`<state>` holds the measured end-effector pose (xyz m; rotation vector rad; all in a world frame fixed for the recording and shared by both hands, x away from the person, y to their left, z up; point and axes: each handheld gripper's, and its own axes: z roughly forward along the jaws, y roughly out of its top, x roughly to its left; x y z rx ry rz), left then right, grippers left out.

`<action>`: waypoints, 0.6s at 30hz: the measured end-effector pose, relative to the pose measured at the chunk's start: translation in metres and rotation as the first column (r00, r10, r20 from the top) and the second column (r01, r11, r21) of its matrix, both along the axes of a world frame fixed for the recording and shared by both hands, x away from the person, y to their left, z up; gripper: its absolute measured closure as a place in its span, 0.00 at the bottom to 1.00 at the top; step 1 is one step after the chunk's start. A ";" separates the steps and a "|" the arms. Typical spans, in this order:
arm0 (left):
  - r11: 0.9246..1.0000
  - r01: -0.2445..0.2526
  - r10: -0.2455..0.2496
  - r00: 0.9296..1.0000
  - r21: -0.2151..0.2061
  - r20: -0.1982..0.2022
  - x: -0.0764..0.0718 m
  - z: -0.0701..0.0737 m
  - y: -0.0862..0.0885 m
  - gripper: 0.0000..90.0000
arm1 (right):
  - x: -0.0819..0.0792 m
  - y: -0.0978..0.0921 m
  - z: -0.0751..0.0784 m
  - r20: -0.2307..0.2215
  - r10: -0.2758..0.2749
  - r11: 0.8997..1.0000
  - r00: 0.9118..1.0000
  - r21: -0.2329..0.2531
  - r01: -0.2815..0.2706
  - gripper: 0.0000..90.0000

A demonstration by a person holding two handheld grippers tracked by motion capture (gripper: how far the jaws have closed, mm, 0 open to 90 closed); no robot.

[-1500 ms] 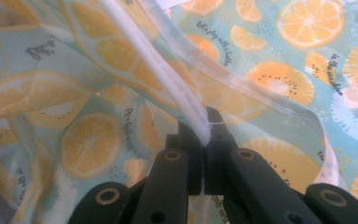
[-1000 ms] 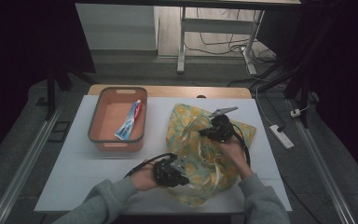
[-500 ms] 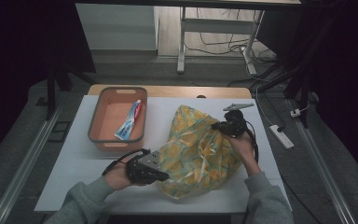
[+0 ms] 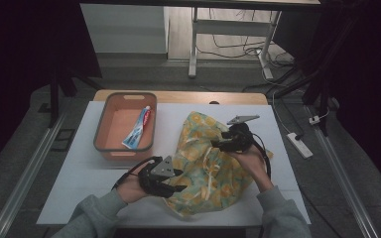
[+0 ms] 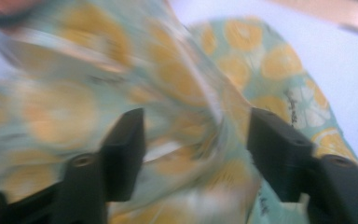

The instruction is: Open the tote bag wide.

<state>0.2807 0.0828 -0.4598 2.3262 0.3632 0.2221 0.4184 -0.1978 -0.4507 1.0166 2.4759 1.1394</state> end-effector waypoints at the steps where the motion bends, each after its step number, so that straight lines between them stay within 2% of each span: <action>1: 1.000 -0.015 0.015 1.000 -0.001 -0.003 0.000 0.001 0.000 0.55 | 0.000 0.000 0.000 0.000 0.000 1.000 1.000 0.000 0.000 0.40; 3: 1.000 -0.019 0.019 1.000 -0.002 -0.022 0.000 0.001 -0.004 0.56 | -0.024 0.001 0.018 0.018 0.002 1.000 1.000 0.024 -0.003 0.34; 4: 1.000 -0.010 0.010 1.000 0.013 -0.029 -0.001 0.000 -0.008 0.56 | -0.046 0.005 0.025 0.002 0.005 1.000 1.000 0.015 -0.005 0.28; 5: 1.000 -0.004 0.005 1.000 0.026 -0.027 -0.002 -0.002 -0.011 0.56 | -0.055 0.007 0.025 -0.002 0.003 1.000 1.000 0.000 -0.003 0.26; 6: 0.999 -0.002 0.003 1.000 0.050 -0.021 -0.005 -0.005 -0.016 0.56 | -0.055 0.007 0.025 -0.002 0.003 1.000 1.000 0.000 -0.003 0.26; 8: 0.995 -0.001 0.003 1.000 0.099 -0.024 -0.005 -0.012 -0.024 0.56 | -0.079 0.015 0.017 -0.035 -0.010 0.999 0.999 -0.036 0.009 0.22; 11: 0.989 -0.001 0.008 0.999 0.149 -0.042 0.000 -0.024 -0.032 0.55 | -0.101 0.027 -0.003 -0.070 -0.035 0.997 0.997 -0.072 0.030 0.19; 14: 0.982 -0.003 0.018 0.997 0.187 -0.077 0.008 -0.036 -0.037 0.55 | -0.106 0.036 -0.024 -0.077 -0.054 0.986 0.996 -0.161 0.041 0.19; 15: 0.980 -0.008 0.026 0.996 0.201 -0.085 0.011 -0.039 -0.038 0.55 | -0.105 0.039 -0.033 -0.095 -0.052 0.982 0.994 -0.184 0.034 0.23; 16: 0.977 -0.014 0.035 0.995 0.215 -0.093 0.014 -0.043 -0.039 0.56 | -0.103 0.039 -0.040 -0.101 -0.045 0.979 0.994 -0.204 0.024 0.33; 18: 0.975 -0.025 0.052 0.992 0.221 -0.115 0.019 -0.048 -0.038 0.58 | -0.101 0.037 -0.049 -0.082 -0.027 0.965 0.996 -0.261 0.005 0.62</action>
